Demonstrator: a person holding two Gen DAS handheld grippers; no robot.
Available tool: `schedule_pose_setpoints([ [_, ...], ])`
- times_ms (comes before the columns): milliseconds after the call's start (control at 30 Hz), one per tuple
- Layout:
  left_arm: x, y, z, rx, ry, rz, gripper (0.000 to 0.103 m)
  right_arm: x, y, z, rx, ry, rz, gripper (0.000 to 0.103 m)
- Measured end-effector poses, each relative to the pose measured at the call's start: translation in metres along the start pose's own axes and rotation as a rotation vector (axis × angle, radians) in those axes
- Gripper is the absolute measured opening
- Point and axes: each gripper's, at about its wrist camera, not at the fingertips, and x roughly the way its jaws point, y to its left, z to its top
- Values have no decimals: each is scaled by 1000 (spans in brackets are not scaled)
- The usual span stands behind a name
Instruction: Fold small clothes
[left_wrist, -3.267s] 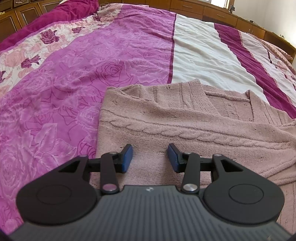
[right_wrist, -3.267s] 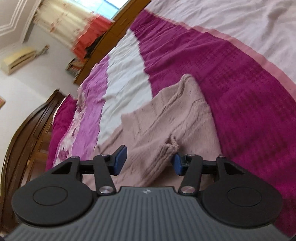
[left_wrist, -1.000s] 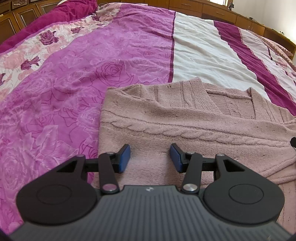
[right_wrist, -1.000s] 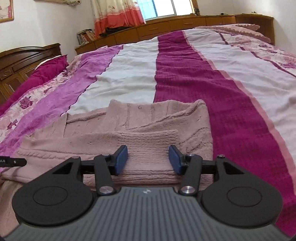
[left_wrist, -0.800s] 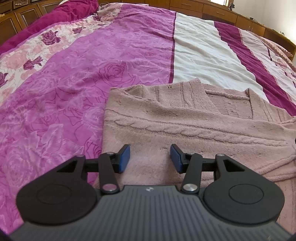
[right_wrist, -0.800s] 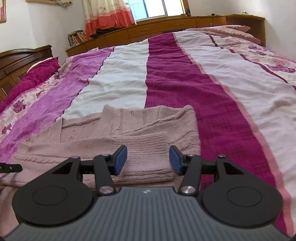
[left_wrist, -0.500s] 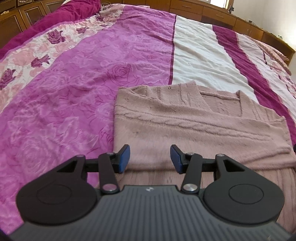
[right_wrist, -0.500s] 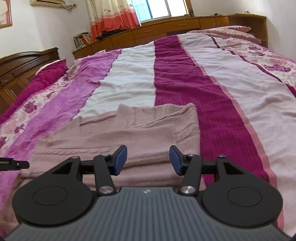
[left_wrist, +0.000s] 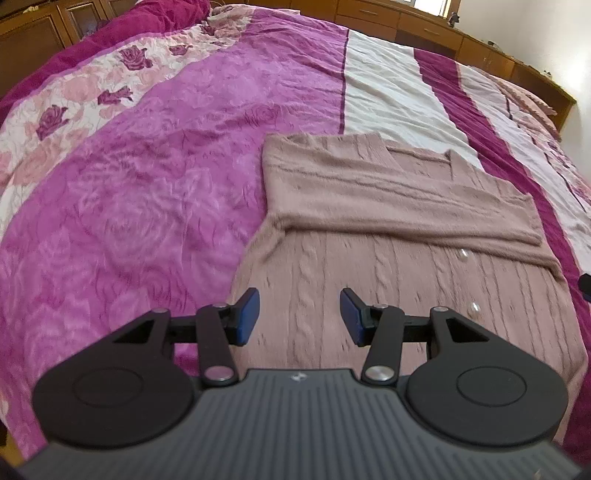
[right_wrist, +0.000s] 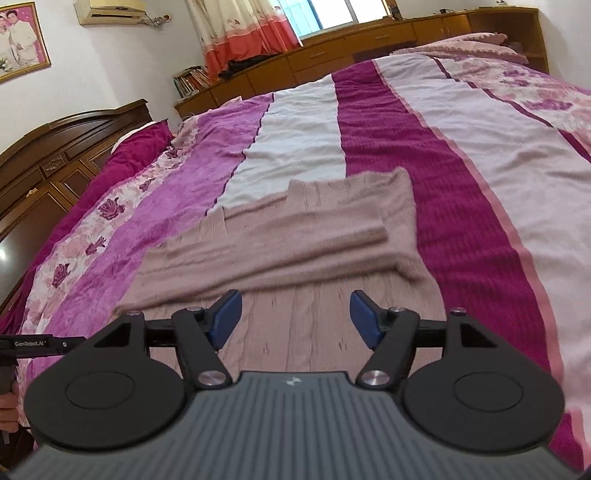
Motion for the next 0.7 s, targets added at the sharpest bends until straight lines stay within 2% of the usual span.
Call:
schedule_pose_setpoints([
  [167, -2, -1, -13, 19, 41, -32, 50, -24, -1, -25, 13, 18, -10, 72],
  [367, 7, 4, -18, -24, 54, -21, 50, -45, -1, -48, -4, 15, -102, 72],
  [567, 29, 12, -26, -6, 160, -58, 50, -53, -6, -61, 6, 45, -131, 72],
  [700, 17, 18, -33, 16, 193, -111, 50, -56, -5, -60, -7, 47, -141, 72],
])
